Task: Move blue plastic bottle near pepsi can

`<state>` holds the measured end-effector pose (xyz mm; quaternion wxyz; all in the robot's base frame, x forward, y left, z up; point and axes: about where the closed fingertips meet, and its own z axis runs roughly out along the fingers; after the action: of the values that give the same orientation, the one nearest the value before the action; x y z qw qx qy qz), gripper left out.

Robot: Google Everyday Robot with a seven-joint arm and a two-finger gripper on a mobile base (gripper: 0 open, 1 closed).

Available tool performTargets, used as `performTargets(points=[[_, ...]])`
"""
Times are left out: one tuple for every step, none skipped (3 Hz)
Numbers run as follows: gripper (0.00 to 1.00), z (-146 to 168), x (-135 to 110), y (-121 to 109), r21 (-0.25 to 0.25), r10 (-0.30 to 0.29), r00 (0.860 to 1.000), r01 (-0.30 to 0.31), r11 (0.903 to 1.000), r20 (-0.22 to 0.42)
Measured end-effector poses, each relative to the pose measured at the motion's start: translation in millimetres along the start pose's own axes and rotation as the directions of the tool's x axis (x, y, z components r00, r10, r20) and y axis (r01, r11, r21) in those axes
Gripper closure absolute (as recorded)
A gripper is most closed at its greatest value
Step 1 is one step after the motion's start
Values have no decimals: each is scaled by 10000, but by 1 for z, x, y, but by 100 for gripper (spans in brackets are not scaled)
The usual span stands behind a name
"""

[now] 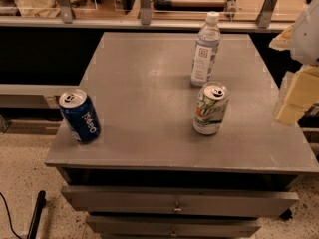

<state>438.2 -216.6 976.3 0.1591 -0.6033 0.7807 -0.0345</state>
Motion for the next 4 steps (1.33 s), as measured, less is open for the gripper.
performTargets(points=[[0, 0, 0, -3, 35, 22, 10000, -23, 10000, 68], [0, -2, 0, -32, 299, 210, 9975, -230, 9993, 672], [0, -6, -2, -77, 611, 380, 9866, -482, 9970, 1590], [0, -1, -17, -133, 720, 790, 9427, -1079, 9916, 3241]])
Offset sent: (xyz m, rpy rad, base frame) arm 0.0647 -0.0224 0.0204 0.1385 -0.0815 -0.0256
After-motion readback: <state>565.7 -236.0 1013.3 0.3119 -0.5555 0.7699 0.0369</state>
